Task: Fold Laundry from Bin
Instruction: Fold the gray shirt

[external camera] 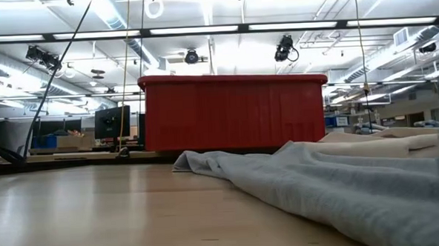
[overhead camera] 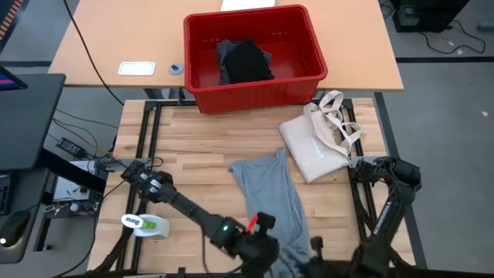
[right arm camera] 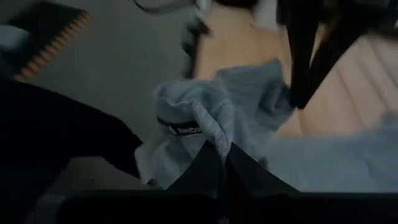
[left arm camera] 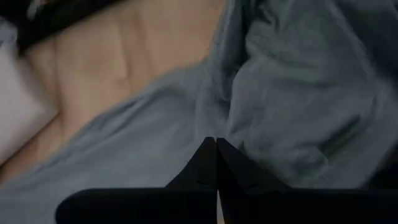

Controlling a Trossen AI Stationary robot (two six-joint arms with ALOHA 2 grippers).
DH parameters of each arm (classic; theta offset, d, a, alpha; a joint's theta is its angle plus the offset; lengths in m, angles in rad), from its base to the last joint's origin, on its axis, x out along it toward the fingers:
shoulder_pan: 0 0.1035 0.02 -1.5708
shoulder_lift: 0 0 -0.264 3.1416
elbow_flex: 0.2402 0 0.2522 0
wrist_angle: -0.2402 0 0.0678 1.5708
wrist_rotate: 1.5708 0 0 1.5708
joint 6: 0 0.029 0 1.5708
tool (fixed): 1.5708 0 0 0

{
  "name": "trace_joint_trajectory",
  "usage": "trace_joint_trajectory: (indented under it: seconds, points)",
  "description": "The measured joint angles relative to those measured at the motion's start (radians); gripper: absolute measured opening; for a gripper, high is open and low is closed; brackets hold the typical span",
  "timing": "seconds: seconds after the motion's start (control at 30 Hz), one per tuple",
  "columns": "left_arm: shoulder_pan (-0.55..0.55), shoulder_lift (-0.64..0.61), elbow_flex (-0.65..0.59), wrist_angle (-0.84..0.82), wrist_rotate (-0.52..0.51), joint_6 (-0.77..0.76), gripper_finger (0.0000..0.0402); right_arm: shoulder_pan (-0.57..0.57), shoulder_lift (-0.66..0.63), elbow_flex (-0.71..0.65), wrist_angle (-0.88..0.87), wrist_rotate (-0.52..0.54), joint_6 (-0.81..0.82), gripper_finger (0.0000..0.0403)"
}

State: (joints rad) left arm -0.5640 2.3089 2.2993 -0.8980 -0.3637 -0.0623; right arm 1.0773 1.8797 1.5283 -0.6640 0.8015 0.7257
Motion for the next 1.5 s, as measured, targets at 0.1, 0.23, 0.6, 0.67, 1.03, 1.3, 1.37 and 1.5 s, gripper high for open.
trace_joint_trajectory:
  seconds: [0.1,0.23,0.6,0.67,1.03,1.3,1.37,1.5]
  points:
    - [0.047,0.0,0.0,-0.078,-0.001,0.02,0.0004,-0.043,-0.001,-0.01,-0.108,0.003,0.08,0.001]
    - [0.108,-0.013,-0.001,-0.17,0.013,0.067,0.0004,-0.109,-0.002,-0.011,-0.215,-0.017,0.101,0.001]
    - [0.213,-0.02,-0.099,-0.206,0.104,0.052,0.0019,-0.25,-0.002,-0.11,-0.202,-0.274,0.019,0.0119]
    - [0.211,-0.022,-0.107,-0.222,0.07,0.048,0.0045,-0.255,-0.002,-0.121,-0.219,-0.283,0.054,0.0153]
    - [0.175,-0.111,-0.105,-0.217,-0.089,-0.009,0.0228,-0.219,-0.091,-0.072,-0.442,-0.257,0.204,0.0232]
    - [0.004,-0.04,-0.134,-0.027,-0.025,0.038,0.0218,-0.114,-0.097,-0.164,-0.191,-0.264,0.167,0.0231]
    - [-0.025,-0.014,-0.134,0.045,-0.03,0.015,0.021,-0.075,-0.098,-0.198,-0.076,-0.23,0.167,0.0231]
    - [-0.051,0.047,-0.132,0.182,-0.025,-0.057,0.0195,-0.008,-0.098,-0.282,0.107,-0.086,0.152,0.0231]
